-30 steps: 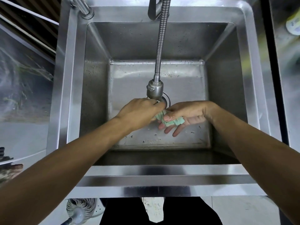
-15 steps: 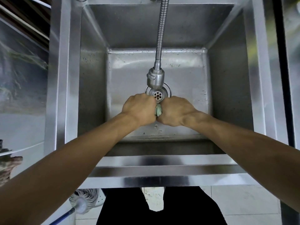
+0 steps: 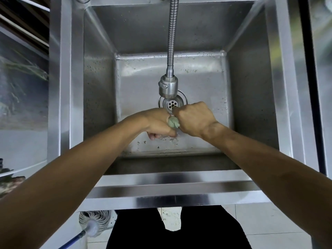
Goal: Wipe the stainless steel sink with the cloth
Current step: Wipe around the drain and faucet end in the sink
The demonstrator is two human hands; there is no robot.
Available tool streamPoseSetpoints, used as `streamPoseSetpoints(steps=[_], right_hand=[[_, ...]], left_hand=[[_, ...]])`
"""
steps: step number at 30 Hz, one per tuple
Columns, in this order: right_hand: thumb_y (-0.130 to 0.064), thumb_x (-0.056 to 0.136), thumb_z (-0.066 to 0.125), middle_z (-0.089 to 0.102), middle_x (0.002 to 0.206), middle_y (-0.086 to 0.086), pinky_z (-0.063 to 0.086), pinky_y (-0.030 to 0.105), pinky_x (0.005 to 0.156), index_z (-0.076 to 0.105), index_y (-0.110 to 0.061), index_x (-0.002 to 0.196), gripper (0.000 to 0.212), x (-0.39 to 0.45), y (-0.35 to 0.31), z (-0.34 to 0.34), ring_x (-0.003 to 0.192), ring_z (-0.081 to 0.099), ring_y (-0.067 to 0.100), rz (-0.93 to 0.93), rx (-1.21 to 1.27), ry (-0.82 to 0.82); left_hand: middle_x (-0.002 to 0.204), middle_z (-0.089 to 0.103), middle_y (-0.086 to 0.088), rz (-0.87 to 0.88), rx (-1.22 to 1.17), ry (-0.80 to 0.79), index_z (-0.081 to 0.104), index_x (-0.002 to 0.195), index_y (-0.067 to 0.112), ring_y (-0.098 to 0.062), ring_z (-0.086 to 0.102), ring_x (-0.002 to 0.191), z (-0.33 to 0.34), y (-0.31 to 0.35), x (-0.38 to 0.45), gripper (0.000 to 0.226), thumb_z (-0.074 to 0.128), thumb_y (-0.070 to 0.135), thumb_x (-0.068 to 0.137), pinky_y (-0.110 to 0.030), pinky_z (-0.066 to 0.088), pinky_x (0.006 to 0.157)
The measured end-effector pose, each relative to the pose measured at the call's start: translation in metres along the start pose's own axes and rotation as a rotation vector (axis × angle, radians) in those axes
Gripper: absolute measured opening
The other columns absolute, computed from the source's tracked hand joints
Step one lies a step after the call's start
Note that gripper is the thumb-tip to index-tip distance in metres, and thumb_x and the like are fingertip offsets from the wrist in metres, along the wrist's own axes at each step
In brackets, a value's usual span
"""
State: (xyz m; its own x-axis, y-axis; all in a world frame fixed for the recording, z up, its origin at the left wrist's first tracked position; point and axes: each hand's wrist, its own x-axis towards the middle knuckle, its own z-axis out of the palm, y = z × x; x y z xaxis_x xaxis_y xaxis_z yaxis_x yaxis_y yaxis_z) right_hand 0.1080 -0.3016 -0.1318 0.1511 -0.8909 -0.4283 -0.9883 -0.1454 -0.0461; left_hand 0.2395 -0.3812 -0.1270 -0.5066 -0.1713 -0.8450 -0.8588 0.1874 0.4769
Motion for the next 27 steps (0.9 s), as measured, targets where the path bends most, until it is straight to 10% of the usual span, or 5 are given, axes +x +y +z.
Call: streamPoseSetpoints(steps=[5, 15, 20, 27], right_hand=[[-0.04, 0.086, 0.072, 0.064, 0.114, 0.002, 0.045, 0.034, 0.071, 0.047, -0.018, 0.127, 0.052, -0.017, -0.007, 0.002, 0.095, 0.066, 0.026, 0.058, 0.331, -0.059], [-0.027, 0.086, 0.074, 0.073, 0.118, 0.011, 0.061, 0.035, 0.077, 0.064, -0.01, 0.12, 0.038, 0.012, 0.044, -0.002, 0.103, 0.072, 0.027, 0.1, 1.514, -0.884], [-0.033, 0.079, 0.086, 0.05, 0.067, 0.002, 0.031, 0.024, 0.044, 0.061, -0.016, 0.085, 0.031, 0.018, 0.011, -0.005, 0.053, 0.041, 0.012, 0.131, 1.227, -0.779], [-0.025, 0.083, 0.063, 0.069, 0.086, -0.001, 0.05, 0.031, 0.063, 0.067, -0.024, 0.093, 0.01, 0.01, -0.017, 0.001, 0.073, 0.063, 0.018, 0.214, 0.543, -0.275]], left_hand=[[0.08, 0.07, -0.002, -0.037, 0.04, -0.096, 0.071, 0.099, 0.016, -0.02, 0.073, 0.067, -0.013, -0.007, -0.006, 0.017, 0.075, 0.029, 0.088, -0.023, 0.053, 0.05], [0.094, 0.068, -0.012, 0.394, 0.806, 0.663, 0.063, 0.108, 0.009, -0.039, 0.068, 0.078, 0.008, -0.013, -0.011, 0.036, 0.081, 0.016, 0.078, -0.038, 0.048, 0.057], [0.085, 0.07, -0.009, 0.293, 0.991, 0.746, 0.066, 0.101, 0.008, -0.034, 0.07, 0.071, 0.012, -0.021, -0.012, 0.022, 0.064, 0.006, 0.079, -0.035, 0.047, 0.051], [0.077, 0.056, -0.001, -0.004, 0.686, 0.502, 0.058, 0.086, 0.02, -0.026, 0.054, 0.074, 0.02, -0.005, -0.006, 0.005, 0.061, 0.017, 0.085, -0.033, 0.04, 0.067]])
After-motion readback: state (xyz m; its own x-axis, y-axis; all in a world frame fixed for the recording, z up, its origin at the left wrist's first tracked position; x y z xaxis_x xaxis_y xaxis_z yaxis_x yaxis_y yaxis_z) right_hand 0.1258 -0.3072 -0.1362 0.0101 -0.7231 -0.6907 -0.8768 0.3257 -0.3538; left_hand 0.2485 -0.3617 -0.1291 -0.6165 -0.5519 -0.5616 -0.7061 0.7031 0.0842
